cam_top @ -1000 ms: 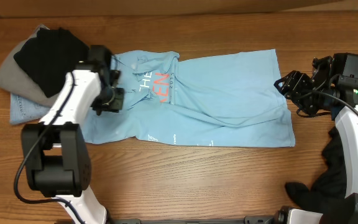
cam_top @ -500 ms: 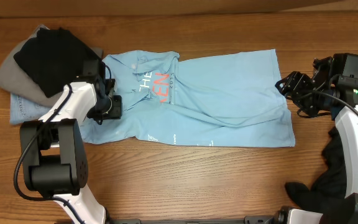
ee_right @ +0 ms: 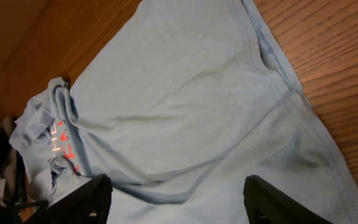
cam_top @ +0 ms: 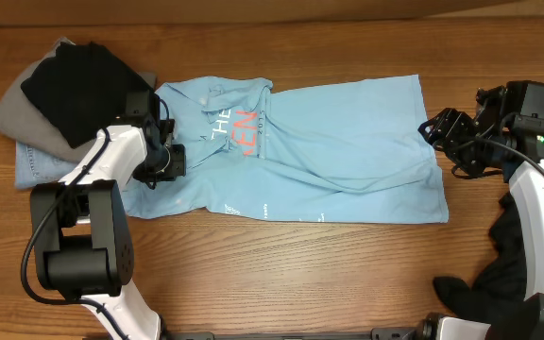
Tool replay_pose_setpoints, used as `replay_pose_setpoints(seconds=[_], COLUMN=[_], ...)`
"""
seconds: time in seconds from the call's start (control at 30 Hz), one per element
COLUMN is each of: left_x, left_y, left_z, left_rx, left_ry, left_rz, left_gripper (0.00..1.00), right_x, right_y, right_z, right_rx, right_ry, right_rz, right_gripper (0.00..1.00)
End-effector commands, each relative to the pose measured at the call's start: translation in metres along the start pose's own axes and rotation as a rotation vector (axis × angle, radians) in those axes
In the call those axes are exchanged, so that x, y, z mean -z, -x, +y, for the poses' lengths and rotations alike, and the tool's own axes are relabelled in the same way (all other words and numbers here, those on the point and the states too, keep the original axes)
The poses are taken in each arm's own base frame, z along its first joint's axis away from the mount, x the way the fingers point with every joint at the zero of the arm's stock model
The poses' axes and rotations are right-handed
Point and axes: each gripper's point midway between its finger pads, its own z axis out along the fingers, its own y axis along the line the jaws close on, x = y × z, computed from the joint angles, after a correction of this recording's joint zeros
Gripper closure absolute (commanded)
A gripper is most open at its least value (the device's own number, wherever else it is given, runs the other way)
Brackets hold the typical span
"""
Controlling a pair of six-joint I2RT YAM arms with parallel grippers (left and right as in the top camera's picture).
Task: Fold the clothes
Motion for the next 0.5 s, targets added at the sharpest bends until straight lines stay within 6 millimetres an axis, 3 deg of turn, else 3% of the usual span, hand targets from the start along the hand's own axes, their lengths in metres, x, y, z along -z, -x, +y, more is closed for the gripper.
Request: replay_pose_setpoints(seconds=[0.0, 0.13, 0.3, 0.47], left_x=[0.004, 0.018, 0.036, 0.040], left_y=[0.004, 0.017, 0.048, 0.069], left_z=[-0.004, -0.004, -0.001, -0.002], left_rx=[0.002, 0.000, -0.021, -0.027], left_ry=[-0.011, -0.006, 0.023, 0.020], left_rz=[0.006, -0.015, -0.109, -0.191], left_gripper=[0.96, 0.96, 0.96, 0.96], right_x=[0.012, 0.012, 0.012, 0.012], right_y=[0.009, 0.009, 0.010, 0.010], right_z=[0.010, 0.010, 0.010, 0.011], right_rx=[0.029, 0.029, 0.030, 0.031], right_ry=[0.016, 0.016, 0.017, 0.017], right_rz=[-0.049, -0.049, -0.051, -0.052], right_gripper=[0.28, 0.28, 0.28, 0.28])
